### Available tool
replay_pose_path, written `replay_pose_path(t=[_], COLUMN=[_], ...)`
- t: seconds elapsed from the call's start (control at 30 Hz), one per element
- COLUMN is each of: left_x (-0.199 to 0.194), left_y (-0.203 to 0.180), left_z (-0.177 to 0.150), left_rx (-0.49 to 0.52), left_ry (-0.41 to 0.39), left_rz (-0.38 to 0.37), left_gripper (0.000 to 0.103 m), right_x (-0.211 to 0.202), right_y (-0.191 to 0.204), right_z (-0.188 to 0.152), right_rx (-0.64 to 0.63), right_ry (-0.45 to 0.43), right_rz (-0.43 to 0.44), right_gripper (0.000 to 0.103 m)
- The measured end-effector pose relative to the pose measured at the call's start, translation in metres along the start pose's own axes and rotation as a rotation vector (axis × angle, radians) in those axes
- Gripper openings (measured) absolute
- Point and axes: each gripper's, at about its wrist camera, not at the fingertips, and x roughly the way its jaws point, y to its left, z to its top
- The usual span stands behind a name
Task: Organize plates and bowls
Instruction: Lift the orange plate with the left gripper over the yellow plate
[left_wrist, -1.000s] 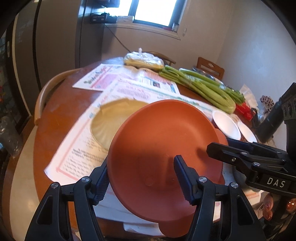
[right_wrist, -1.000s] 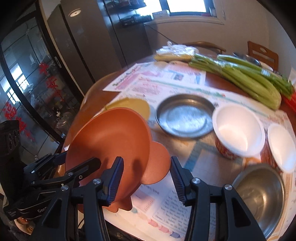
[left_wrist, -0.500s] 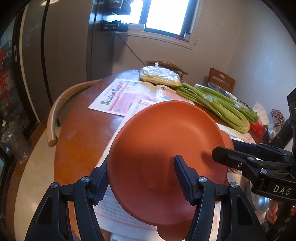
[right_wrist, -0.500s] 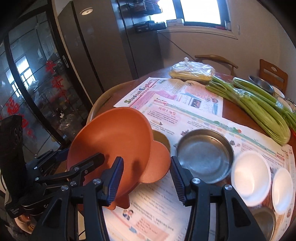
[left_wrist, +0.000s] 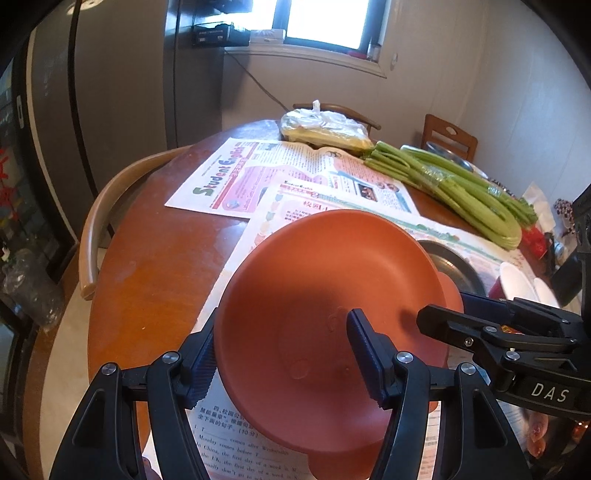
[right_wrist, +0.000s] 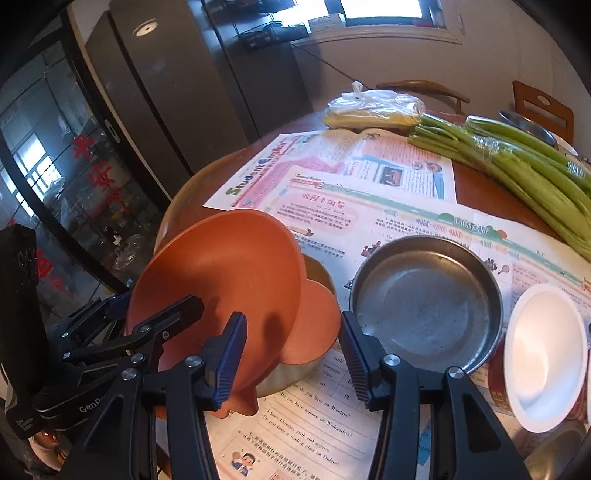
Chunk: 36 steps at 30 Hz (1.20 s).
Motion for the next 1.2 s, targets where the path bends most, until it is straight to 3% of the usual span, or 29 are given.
replay_pose_path(t=[0.47, 1.2], left_x=[0.028, 0.032], left_y=[0.002, 0.015], left_z=[-0.004, -0.001], left_rx=[0.026, 0.02], left_ry=[0.036, 0.042], left_rz=[0.04, 0.064], left_gripper=[0.067, 0.067], right_x=[0.025, 0.027], right_y=[-0.005, 0.013], right_z=[-0.01, -0.026], right_rx=[0.009, -0.026], right_ry=[0.041, 0.063], right_rz=[-0.019, -0.001], right_gripper=[0.052, 0.052])
